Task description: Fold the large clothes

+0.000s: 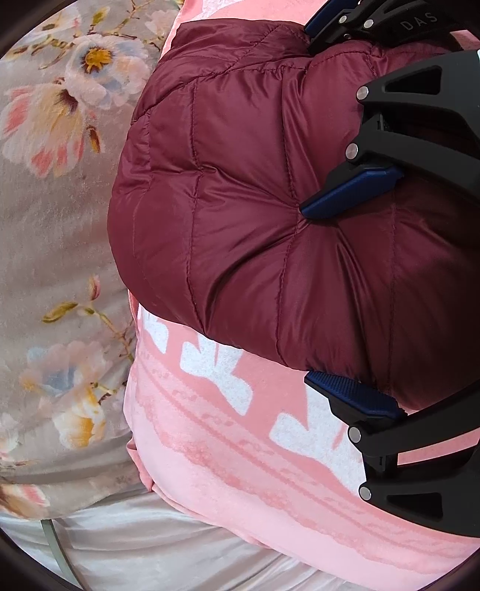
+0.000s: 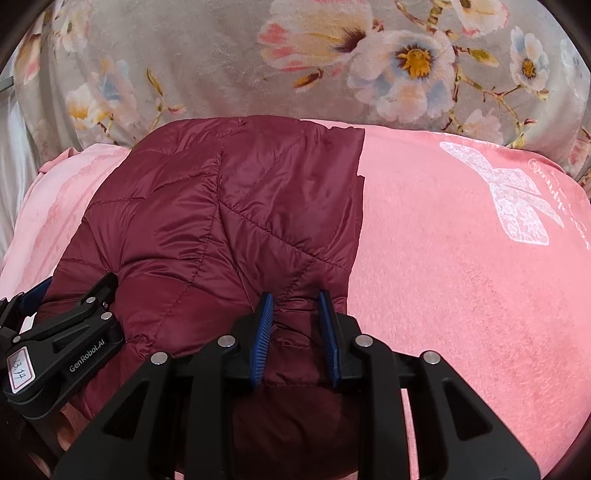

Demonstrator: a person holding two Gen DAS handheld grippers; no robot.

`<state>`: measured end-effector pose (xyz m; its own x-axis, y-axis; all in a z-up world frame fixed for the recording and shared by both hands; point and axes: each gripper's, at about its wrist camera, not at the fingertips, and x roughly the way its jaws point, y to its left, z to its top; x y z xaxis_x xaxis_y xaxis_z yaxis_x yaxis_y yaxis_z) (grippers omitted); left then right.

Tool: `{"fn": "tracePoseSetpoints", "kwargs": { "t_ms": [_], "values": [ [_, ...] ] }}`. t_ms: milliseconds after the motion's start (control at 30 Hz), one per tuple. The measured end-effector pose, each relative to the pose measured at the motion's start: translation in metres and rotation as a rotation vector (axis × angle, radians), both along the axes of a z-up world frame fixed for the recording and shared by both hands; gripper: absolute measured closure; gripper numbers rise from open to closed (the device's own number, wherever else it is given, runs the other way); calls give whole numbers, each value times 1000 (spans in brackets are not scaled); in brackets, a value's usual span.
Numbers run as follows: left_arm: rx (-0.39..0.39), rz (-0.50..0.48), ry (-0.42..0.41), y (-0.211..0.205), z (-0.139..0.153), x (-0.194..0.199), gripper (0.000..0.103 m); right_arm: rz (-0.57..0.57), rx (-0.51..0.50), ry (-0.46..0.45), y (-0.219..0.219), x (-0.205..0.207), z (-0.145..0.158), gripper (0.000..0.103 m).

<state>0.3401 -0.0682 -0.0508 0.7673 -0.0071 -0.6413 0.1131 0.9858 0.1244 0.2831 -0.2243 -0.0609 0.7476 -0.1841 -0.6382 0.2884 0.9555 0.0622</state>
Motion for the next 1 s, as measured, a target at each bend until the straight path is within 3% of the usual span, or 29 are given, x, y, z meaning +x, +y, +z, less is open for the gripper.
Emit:
{"fn": "tracePoseSetpoints", "kwargs": {
  "t_ms": [867,933,1000],
  "values": [
    [-3,2,5,-2,-1,2,21,-3,-17,23,1,3,-1,77],
    [-3,3,7,-2,-1,3,21,-11,-21,28,0,4,-1,75],
    [-11,2,9,0,-1,3,20,-37,-17,30,-3,3,-1,63]
  ]
}}
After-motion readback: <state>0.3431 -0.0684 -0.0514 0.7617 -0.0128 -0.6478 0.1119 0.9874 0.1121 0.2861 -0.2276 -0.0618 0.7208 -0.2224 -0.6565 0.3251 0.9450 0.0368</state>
